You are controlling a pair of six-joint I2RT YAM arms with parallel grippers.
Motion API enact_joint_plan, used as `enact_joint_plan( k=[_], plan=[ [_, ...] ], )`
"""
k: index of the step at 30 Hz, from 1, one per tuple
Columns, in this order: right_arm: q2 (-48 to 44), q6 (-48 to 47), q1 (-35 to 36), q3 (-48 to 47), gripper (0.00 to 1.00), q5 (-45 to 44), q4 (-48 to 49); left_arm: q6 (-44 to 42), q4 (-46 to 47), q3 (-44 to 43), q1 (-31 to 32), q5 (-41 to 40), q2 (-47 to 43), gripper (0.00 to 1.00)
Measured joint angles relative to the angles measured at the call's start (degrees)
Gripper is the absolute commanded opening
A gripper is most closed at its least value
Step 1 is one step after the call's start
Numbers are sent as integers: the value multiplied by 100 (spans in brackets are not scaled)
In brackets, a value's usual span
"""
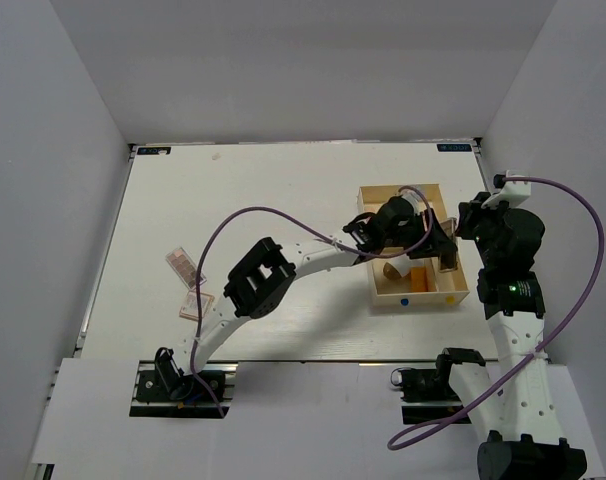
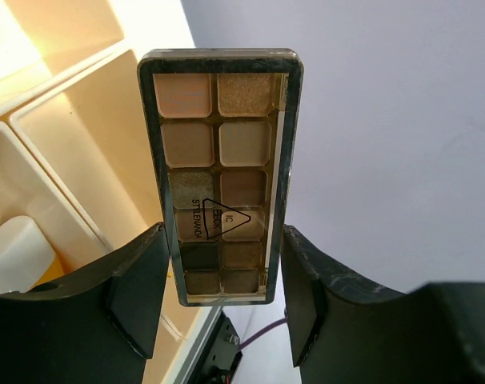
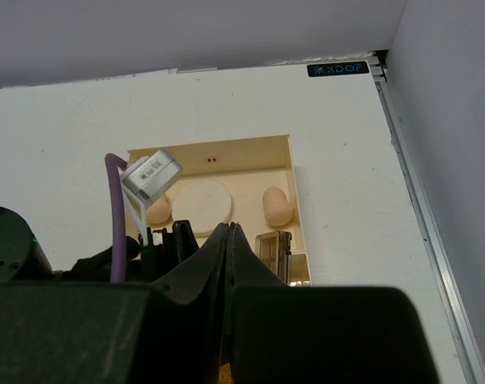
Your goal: Organize the makeup
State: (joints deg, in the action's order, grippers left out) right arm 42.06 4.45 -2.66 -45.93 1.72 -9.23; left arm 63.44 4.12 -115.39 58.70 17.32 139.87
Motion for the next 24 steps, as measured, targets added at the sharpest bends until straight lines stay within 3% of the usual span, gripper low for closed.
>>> enact_joint_plan(
  k=[5,10,14,24],
  plan=[
    [-4,13,-2,0,0,20,2,66,-151,-70,70,-142,170,42],
    [-15,17,-17,42,0,37,11,109,-249,-92,74,-225,214,64],
    [-17,20,-33,83,0,44,0,138,-280,-105,74,-293,214,76],
    [-24,74,-35,83,0,66,4,197,-284,-177,74,-323,214,81]
  ],
)
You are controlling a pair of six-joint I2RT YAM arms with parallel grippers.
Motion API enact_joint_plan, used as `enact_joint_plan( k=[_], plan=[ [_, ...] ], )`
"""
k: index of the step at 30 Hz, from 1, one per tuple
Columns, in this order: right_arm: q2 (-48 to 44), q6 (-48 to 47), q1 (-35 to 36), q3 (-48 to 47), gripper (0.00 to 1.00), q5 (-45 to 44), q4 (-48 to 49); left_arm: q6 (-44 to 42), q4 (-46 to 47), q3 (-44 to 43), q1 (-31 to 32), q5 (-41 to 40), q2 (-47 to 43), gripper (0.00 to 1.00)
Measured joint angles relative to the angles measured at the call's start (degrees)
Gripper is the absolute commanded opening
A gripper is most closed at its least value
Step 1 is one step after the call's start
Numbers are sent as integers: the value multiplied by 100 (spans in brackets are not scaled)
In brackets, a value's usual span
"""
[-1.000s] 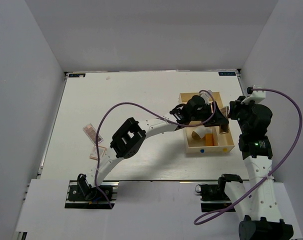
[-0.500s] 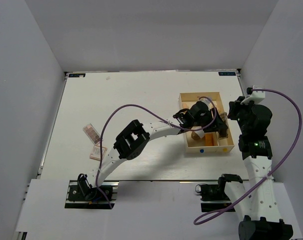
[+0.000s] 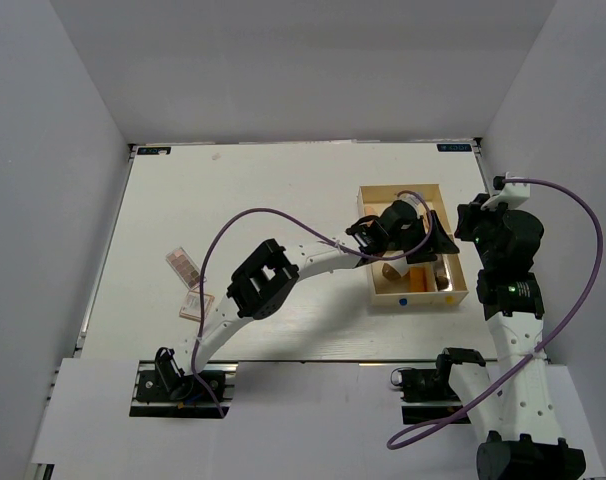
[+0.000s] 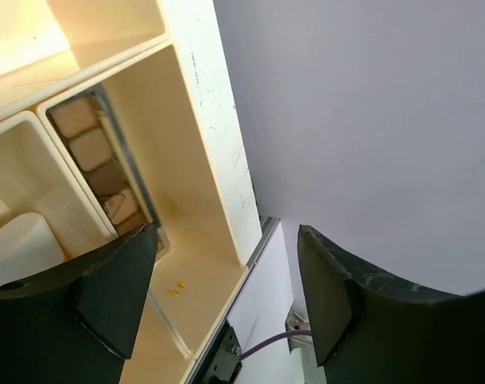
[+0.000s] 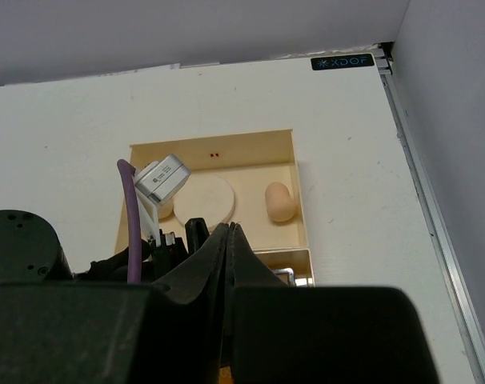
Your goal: Organize the makeup
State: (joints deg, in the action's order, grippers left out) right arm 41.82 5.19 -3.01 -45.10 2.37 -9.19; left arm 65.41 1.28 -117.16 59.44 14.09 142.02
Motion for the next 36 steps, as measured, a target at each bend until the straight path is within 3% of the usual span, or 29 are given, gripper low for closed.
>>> enact_joint_plan(
  k=[8,12,17,20,26,29,31,33,35,36],
  plan=[
    [-28,20,0,0,0,83,0,-61,-20,-2,31,-122,-26,80],
    [-76,-35,0,0,1,433,-2,-323,-267,0,22,-332,-181,71],
    [-149,-232,-2,0,26,1644,-2,-940,-734,271,-105,-531,-850,62],
    [-109,-595,-2,-7,44,2859,-22,-1403,-1143,728,-297,-739,-1580,58],
    [323,-1668,20,-192,46,5132,-494,-1978,-1744,2702,-857,-1521,-3696,57],
    [542,-2022,68,-267,46,5678,-708,-2000,-2347,3875,-1268,-1974,-4999,46],
    [695,-2175,131,-286,46,5890,-785,-1840,-2944,4376,-1561,-2321,-5768,45],
    [850,-2221,203,-286,44,5954,-789,-1532,-3606,4802,-1821,-2691,-6544,50],
    [1023,-2175,354,-286,43,5851,-741,-1126,-4142,5230,-1954,-2951,-7276,65],
    [1132,-2166,468,-286,43,5796,-734,-892,-4446,5497,-2000,-3025,-7661,66]
  ],
)
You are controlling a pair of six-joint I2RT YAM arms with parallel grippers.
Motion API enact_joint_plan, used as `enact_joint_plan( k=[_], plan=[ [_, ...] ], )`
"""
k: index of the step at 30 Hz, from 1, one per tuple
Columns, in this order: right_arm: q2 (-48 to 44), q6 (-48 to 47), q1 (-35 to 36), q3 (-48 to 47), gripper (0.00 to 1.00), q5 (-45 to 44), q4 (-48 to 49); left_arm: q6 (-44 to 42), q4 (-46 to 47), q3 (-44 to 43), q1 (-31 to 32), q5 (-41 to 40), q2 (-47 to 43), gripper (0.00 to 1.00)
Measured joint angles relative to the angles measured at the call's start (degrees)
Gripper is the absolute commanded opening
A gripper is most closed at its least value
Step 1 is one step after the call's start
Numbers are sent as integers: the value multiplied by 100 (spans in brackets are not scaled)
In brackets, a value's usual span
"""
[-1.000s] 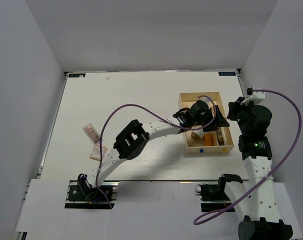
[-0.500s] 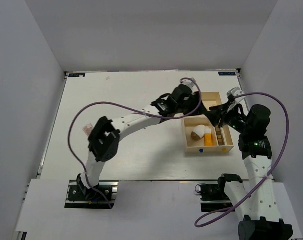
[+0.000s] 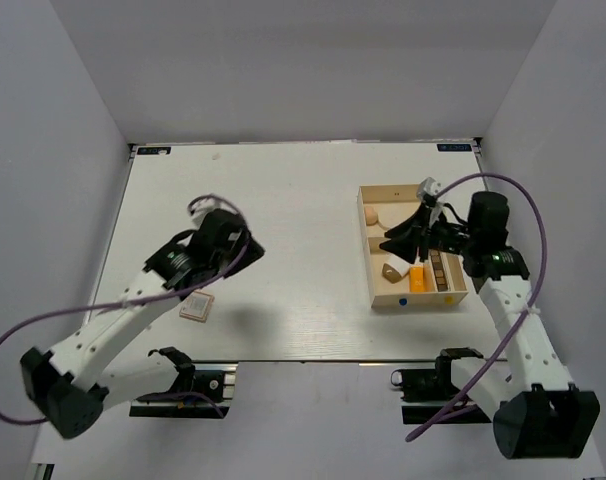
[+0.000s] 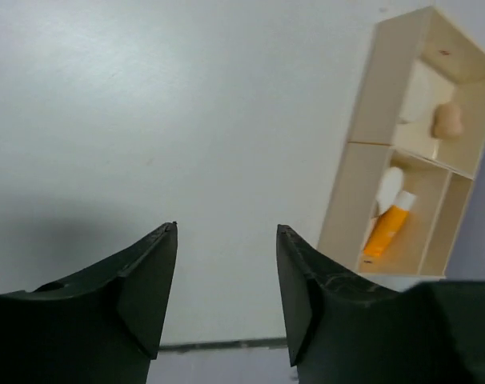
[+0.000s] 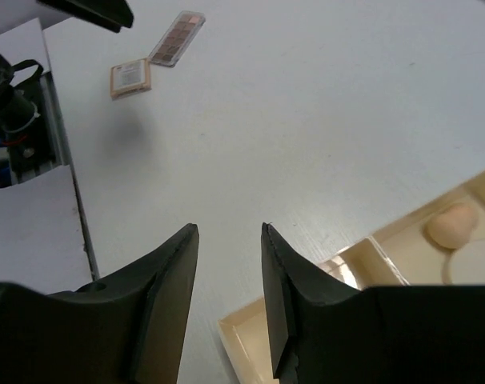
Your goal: Organize the makeup
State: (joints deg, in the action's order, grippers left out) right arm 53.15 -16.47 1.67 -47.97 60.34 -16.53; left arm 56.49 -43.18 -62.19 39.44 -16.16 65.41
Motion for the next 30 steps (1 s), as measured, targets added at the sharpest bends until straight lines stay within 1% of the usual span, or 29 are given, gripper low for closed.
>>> enact_joint_plan(
  k=[3,5,7,10,12,14,15,18,19,21,23,24,26,27,28,30],
  plan=[
    [505,-15,623,-103,42,-380,-33,765,-804,782,-120,-227,-1021,73],
    [962,-50,1049,-286,42,-678,-105,1126,-1259,1060,-203,-358,-1397,74],
    [1397,-66,1478,-492,44,-1025,-179,1368,-1665,1113,-306,-525,-1556,75],
    [1998,-87,2166,-879,45,-1652,-398,1543,-2153,955,-369,-769,-1502,74],
    [2538,-61,2675,-1307,45,-1961,-540,1585,-2378,824,-369,-866,-1469,70],
    [3198,2,3084,-1893,48,-2170,-728,1495,-2404,754,-363,-944,-1714,69],
    [3580,59,3279,-2273,49,-2312,-833,1329,-2326,754,-356,-953,-1985,69],
    [4756,201,3709,-3436,51,-2697,-1034,785,-1735,728,-304,-953,-3204,69],
    [5095,256,3849,-3799,53,-2820,-1093,654,-1639,667,-284,-957,-3543,70],
    [5803,391,4162,-4581,54,-3104,-1198,415,-1526,400,-280,-960,-3971,72],
    [6376,601,4509,-5143,58,-3392,-1158,219,-1429,136,-284,-931,-3969,74],
    [6601,737,4704,-5324,63,-3541,-1119,101,-1388,35,-284,-883,-3891,74],
    [6942,992,4996,-5539,70,-3716,-1040,-164,-1296,-140,-282,-719,-3661,75],
    [7099,1106,5149,-5639,77,-3786,-997,-269,-1257,-221,-282,-658,-3558,75],
    [7237,1226,5289,-5724,89,-3842,-933,-374,-1228,-339,-282,-588,-3440,75],
    [7517,1467,5532,-5995,89,-3956,-817,-557,-1180,-597,-282,-479,-3281,75]
  ],
)
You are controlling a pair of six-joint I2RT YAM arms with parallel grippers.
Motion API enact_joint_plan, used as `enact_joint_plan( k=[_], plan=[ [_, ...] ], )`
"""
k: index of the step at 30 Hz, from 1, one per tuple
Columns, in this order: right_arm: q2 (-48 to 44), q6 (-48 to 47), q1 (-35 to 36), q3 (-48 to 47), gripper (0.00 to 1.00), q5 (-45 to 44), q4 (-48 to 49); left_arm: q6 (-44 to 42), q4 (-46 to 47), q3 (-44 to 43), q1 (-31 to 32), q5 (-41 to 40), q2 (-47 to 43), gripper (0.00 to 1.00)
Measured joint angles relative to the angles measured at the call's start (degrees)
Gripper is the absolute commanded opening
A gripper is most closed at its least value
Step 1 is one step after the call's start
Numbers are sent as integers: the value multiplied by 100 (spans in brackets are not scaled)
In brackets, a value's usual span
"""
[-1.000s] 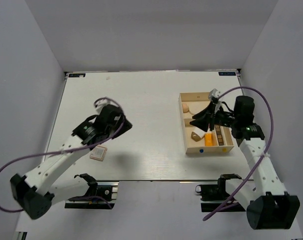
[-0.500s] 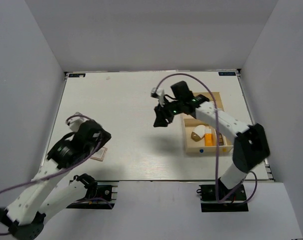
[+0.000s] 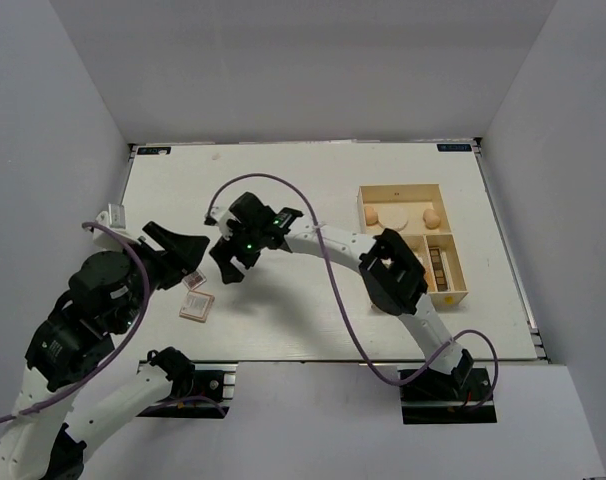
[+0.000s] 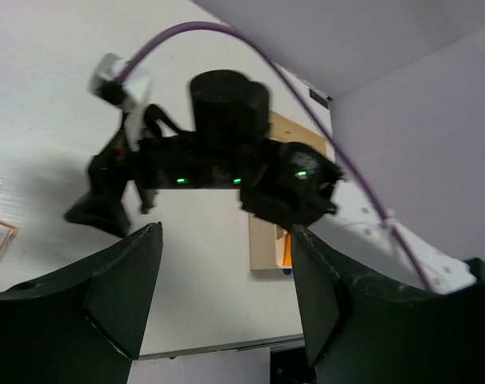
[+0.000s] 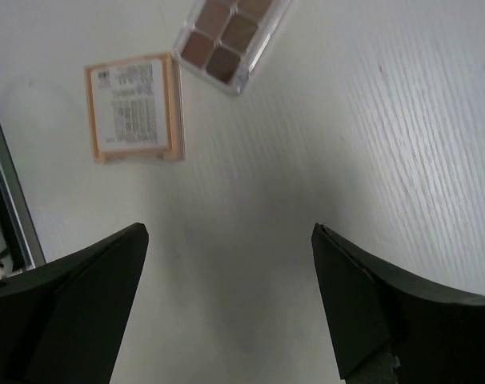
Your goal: Organize the makeup
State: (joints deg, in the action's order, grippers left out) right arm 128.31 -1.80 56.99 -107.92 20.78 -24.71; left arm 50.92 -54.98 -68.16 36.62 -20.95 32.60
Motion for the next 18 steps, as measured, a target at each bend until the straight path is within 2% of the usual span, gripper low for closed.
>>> enact_joint_plan(
  k=[5,9,13,18],
  plan=[
    [544,452,372,-671,89,-516,662,-214,39,-507,0,136,24,75],
    [883,745,623,-1115,89,-1169,1174,-221,68,-501,0,181,-131,75],
    [1268,896,927,-1475,89,-2192,1512,-197,94,-420,-4,195,-262,75],
    [1665,925,1298,-1641,89,-2964,1838,-173,101,-328,-9,197,-337,75]
  ],
)
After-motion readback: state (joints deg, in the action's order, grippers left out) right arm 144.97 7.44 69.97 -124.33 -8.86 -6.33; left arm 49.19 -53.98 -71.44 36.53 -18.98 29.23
